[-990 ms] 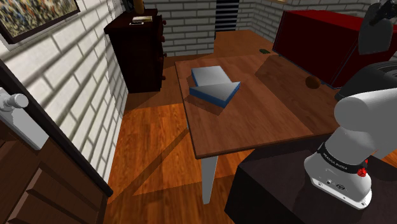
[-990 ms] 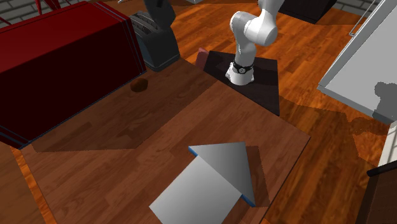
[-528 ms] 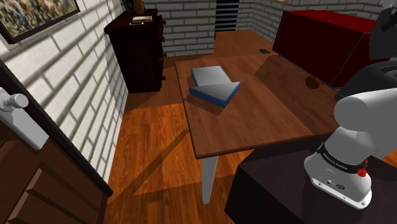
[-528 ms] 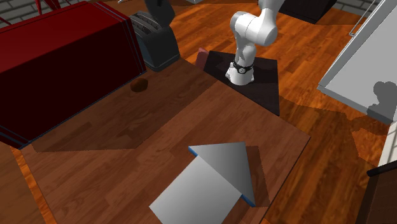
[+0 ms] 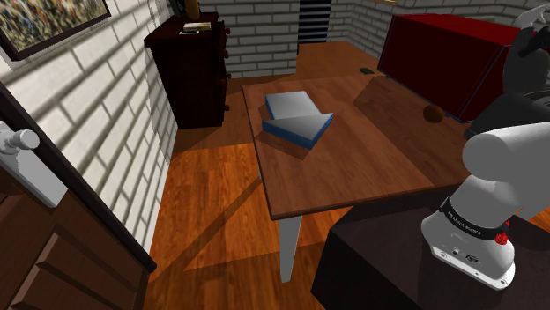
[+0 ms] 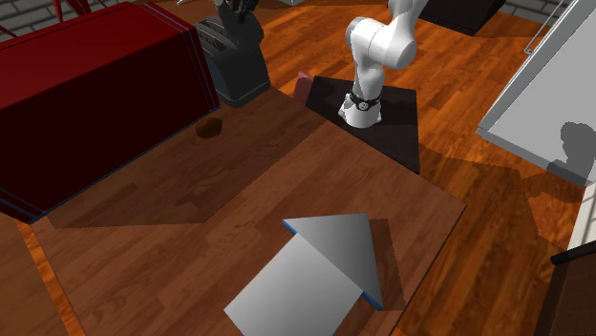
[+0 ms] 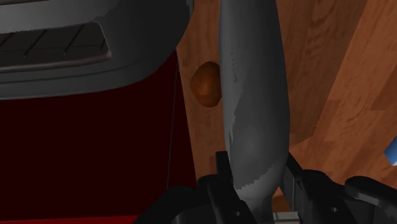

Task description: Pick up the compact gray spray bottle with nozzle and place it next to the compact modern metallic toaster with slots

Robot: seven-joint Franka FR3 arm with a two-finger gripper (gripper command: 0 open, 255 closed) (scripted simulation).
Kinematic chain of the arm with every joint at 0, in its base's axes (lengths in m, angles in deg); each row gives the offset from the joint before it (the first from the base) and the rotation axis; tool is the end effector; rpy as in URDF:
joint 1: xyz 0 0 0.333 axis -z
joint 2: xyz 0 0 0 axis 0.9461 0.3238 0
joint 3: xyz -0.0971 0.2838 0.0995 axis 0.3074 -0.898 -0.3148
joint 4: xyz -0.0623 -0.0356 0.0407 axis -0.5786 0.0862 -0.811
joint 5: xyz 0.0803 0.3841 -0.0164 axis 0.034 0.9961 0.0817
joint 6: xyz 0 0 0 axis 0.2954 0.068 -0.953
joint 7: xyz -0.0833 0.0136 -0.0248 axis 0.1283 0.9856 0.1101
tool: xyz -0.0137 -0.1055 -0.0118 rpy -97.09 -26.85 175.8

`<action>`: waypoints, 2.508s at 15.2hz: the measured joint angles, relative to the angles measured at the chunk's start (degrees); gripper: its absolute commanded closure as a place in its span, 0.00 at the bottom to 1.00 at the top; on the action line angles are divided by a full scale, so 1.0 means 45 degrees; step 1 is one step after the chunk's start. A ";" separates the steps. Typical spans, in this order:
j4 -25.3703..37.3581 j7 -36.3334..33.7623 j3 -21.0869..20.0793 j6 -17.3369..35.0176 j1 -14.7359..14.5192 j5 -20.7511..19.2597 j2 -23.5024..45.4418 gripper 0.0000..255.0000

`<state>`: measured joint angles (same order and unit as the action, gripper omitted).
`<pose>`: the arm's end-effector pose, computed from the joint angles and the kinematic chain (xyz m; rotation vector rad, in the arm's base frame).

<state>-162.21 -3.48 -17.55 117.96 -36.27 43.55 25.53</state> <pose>0.0413 -0.4046 0.5549 2.8165 -0.7199 0.7818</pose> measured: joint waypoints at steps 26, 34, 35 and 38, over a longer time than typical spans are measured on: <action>-0.3350 0.1310 0.2392 0.4428 -0.0308 -0.0553 0.1005 1.00; -0.4024 0.1958 0.3673 0.6049 -0.1034 -0.0488 0.1811 1.00; -0.4120 0.2019 0.3787 0.6209 -0.1084 -0.0489 0.1866 1.00; -0.4307 0.2300 0.4356 0.6791 -0.1475 -0.0415 0.2174 1.00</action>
<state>-181.59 6.87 2.06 148.52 -42.90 41.68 35.31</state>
